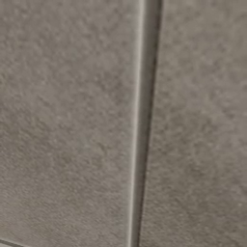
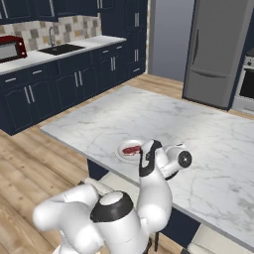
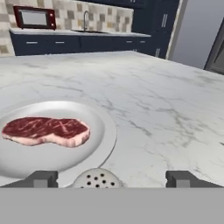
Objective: Retrieve the shaker from the cabinet and place it next the steak on a plate on the dining table.
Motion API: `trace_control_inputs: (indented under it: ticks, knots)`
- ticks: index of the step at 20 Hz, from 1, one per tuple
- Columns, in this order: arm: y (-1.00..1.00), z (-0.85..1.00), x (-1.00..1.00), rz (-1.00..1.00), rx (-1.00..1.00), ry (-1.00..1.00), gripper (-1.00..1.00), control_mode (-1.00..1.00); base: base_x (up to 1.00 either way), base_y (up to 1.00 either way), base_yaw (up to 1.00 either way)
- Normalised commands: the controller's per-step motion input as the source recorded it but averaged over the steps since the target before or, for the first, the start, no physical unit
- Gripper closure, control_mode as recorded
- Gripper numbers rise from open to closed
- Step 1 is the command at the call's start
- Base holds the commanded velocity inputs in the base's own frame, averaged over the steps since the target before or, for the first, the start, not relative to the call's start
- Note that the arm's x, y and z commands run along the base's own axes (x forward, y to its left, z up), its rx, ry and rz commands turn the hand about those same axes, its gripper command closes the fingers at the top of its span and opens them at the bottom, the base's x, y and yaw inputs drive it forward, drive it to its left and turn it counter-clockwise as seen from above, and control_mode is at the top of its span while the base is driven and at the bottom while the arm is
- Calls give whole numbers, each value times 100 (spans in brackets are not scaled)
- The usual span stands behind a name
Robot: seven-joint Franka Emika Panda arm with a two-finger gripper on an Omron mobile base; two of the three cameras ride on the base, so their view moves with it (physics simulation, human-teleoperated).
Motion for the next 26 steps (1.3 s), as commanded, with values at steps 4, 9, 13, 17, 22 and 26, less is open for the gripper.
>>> trace_control_inputs:
  ticks: [4, 9, 13, 17, 22, 26]
  knots:
    - [2, 80, -26, 15, -7, -16, -100, -100, 0, 0, 0]
    - [19, 100, -35, 15, -15, -1, -100, -100, 0, 0, 0]
    - [39, 100, -87, 3, -31, 10, -100, -100, 0, 0, 0]
    - [62, 73, -99, 0, -40, 4, -100, -100, 0, 0, 0]
    - [73, 7, -82, -2, -40, -8, -100, -100, 0, 0, 0]
    - [39, 0, -83, -4, -33, -23, -100, -100, 0, 0, 0]
